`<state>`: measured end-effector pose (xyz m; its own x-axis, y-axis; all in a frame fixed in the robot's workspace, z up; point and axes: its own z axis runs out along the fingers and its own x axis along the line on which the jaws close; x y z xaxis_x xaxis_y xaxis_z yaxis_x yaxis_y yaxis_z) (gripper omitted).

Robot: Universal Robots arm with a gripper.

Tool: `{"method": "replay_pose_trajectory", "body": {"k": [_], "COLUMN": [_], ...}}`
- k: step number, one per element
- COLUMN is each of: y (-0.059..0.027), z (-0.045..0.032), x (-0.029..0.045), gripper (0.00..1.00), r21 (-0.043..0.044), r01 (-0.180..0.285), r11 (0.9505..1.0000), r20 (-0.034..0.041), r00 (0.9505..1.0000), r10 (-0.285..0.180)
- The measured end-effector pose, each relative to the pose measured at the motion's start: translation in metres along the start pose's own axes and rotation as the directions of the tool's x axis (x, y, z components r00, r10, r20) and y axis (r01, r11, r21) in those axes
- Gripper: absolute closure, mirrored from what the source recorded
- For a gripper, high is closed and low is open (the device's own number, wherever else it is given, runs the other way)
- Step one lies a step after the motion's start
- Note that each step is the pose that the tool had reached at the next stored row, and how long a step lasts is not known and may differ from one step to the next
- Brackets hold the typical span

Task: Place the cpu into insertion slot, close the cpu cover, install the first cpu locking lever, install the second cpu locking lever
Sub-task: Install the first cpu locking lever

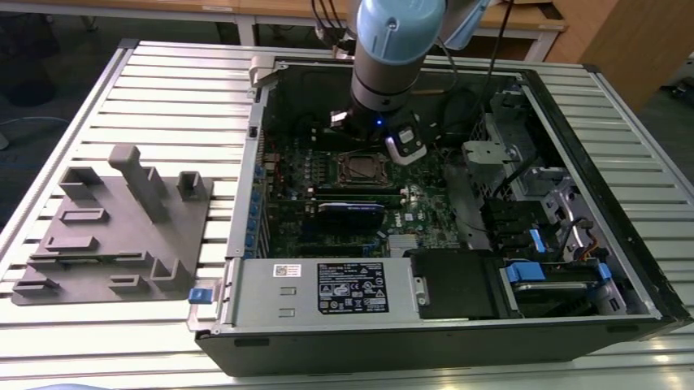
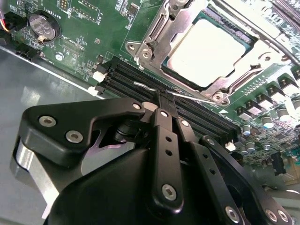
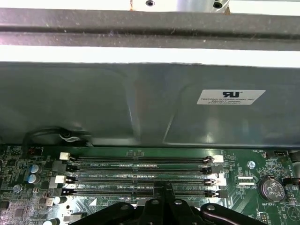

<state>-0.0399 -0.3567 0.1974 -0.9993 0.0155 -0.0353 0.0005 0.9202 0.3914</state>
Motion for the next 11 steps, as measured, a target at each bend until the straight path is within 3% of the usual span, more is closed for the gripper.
{"method": "replay_pose_trajectory", "body": {"k": [11], "y": [-0.0006], "z": [0.0048], "x": [0.0001], "gripper": [0.89], "r21": [-0.0019], "r01": [0.0], "r11": [1.0], "r20": [0.0001], "r00": [1.0], "r10": [0.0]}}
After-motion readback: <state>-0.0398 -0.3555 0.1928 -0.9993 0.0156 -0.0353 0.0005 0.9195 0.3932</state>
